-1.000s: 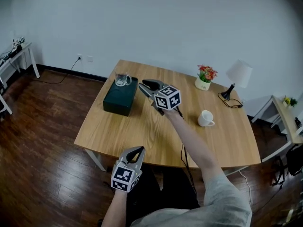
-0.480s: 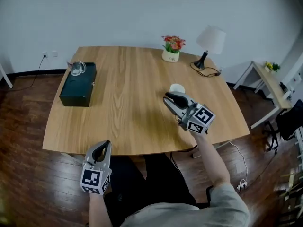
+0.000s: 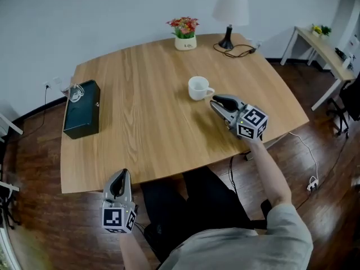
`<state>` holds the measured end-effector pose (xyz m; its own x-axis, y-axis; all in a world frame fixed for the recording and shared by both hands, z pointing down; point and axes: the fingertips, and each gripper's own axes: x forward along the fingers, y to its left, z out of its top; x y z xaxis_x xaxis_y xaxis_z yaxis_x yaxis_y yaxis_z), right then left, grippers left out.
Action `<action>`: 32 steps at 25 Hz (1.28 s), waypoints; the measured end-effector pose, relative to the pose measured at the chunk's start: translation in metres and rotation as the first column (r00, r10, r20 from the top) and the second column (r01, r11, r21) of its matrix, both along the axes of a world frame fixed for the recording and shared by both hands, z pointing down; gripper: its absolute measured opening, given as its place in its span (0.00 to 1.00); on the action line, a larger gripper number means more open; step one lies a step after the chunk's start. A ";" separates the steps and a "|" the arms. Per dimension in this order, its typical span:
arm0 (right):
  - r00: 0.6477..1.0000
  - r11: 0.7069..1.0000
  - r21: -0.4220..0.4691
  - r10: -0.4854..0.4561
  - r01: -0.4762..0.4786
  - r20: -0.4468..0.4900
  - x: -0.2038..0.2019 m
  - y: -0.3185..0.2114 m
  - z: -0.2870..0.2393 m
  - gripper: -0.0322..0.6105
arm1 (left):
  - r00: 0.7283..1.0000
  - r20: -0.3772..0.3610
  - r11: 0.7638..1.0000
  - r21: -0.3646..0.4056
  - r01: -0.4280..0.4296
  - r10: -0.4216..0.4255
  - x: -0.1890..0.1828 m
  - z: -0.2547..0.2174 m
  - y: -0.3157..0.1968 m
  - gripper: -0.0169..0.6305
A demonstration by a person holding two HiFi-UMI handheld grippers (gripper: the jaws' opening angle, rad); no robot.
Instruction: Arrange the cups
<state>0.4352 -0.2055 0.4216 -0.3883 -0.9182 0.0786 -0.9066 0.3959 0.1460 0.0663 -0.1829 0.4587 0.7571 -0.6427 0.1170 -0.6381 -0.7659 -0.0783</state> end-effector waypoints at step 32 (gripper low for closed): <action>0.982 0.977 -0.208 0.005 -0.046 -0.191 0.041 -0.062 0.036 0.15 | 1.000 0.023 1.000 0.000 -0.019 0.019 0.002 0.003 0.003 0.03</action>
